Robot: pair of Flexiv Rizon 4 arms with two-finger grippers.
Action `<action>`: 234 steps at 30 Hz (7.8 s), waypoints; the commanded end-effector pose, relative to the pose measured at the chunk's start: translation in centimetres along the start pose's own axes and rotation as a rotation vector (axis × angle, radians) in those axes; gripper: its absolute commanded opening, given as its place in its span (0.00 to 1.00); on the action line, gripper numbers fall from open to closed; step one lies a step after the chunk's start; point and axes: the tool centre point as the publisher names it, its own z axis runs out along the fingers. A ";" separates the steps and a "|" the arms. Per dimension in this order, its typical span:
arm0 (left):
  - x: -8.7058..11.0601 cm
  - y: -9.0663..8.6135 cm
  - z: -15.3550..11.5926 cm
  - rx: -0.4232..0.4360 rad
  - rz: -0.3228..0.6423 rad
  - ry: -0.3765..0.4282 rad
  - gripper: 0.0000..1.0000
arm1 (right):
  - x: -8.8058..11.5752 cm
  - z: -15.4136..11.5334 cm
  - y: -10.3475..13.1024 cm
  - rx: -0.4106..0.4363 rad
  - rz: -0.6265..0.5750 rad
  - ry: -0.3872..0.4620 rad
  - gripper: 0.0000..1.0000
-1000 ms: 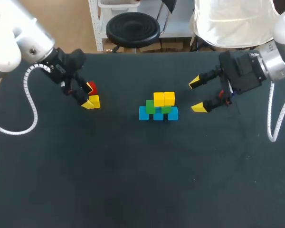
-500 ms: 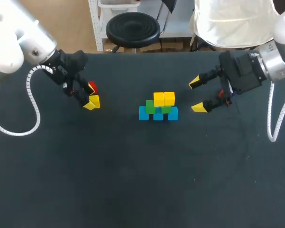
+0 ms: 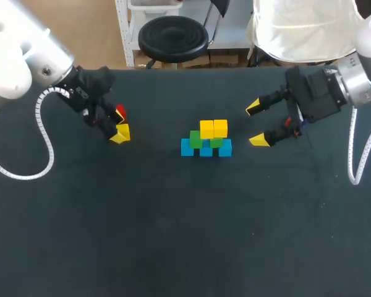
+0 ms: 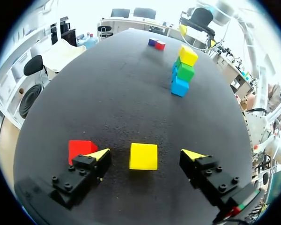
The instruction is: Place the blue cubes, place green cubes on the blue cubes, place the yellow cubes on the green cubes, then place the red cubes on the yellow cubes, and place purple cube on the red cubes.
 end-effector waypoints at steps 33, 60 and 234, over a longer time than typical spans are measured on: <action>-5.6 -7.6 -2.9 -0.012 0.128 0.009 0.00 | 0.0 0.0 0.0 0.000 -0.001 -0.002 1.00; -6.4 -8.6 -3.1 0.009 0.127 0.026 0.00 | 0.0 0.0 0.0 0.000 -0.001 -0.002 1.00; -15.7 -10.6 3.1 0.093 0.180 -0.016 0.00 | 0.0 0.0 0.0 0.000 -0.001 -0.002 1.00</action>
